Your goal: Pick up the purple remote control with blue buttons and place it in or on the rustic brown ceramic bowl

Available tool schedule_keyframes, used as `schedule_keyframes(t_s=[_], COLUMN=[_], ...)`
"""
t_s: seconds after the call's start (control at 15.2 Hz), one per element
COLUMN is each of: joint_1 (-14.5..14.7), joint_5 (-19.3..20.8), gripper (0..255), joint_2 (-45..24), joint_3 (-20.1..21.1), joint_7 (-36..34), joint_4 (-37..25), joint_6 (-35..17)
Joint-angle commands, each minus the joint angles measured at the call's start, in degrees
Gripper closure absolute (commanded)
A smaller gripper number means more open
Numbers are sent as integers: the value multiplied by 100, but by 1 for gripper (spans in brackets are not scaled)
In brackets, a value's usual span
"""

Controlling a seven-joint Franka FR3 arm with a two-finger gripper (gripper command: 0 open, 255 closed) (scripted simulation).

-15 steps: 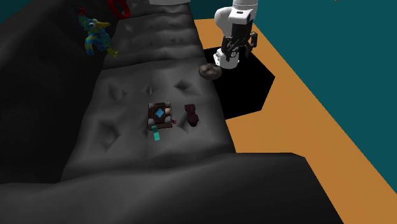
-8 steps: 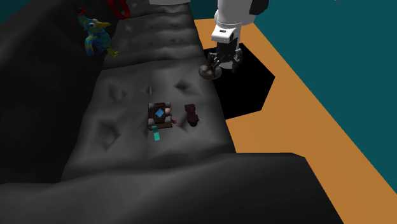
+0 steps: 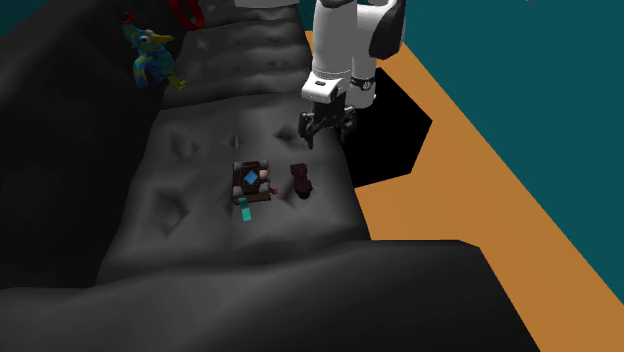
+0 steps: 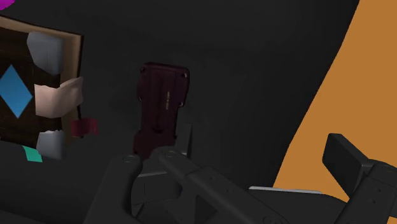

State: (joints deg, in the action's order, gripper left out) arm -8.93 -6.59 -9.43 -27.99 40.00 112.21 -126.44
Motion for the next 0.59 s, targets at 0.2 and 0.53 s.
schedule_keyframes(t_s=[0.2, 0.53], joint_1=[-455, -769], joint_5=[-577, -857], gripper=[0, 0], joint_2=[-1133, -1812], joint_3=[33, 137], joint_7=[572, 803], joint_4=[-1050, -1678], joint_6=[27, 17])
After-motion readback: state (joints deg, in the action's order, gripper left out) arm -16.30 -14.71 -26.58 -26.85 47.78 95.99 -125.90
